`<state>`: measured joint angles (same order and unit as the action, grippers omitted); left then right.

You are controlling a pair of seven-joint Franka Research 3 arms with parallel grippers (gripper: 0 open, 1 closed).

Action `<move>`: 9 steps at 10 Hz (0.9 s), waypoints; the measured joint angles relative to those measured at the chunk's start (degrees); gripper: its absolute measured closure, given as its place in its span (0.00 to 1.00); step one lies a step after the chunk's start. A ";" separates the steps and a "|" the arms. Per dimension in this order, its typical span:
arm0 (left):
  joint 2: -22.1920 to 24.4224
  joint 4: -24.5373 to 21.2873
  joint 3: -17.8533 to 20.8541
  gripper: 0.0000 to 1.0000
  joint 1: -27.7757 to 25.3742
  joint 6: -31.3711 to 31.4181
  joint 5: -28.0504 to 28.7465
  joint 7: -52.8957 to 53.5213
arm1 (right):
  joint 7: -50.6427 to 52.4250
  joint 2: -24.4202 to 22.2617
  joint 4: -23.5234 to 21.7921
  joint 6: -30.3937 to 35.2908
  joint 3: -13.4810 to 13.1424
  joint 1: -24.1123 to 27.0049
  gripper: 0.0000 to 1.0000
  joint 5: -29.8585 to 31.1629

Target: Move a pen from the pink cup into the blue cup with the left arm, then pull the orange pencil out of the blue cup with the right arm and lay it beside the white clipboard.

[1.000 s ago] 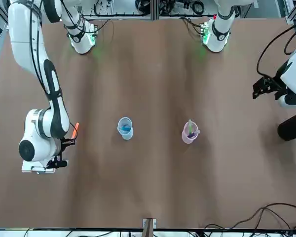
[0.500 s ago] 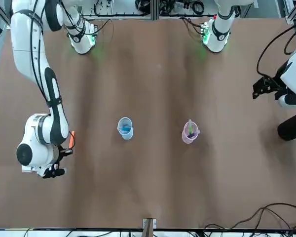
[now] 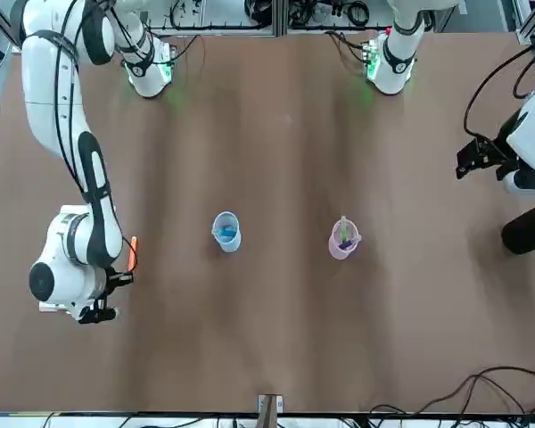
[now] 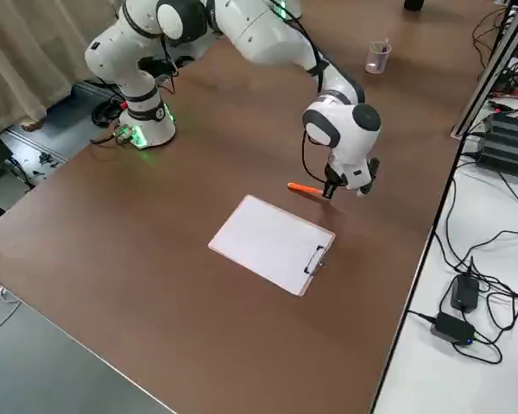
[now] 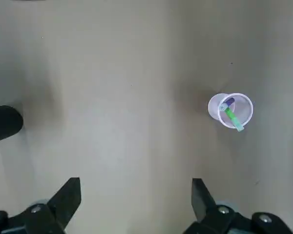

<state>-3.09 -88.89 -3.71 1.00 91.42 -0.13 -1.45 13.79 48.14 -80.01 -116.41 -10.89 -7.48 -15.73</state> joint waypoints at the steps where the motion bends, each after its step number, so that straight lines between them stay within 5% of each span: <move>1: 0.00 0.00 0.00 0.00 0.00 0.00 0.00 0.00 | 0.11 0.09 0.00 0.00 0.00 0.40 0.84 -0.51; 9: 0.00 0.00 -0.01 0.00 0.01 0.00 0.00 0.00 | 0.32 0.89 0.69 -0.76 -0.32 0.61 0.59 -0.87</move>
<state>-3.09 -88.88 -3.71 1.00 91.42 -0.13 -1.45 14.12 49.03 -79.31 -117.17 -11.21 -6.87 -16.61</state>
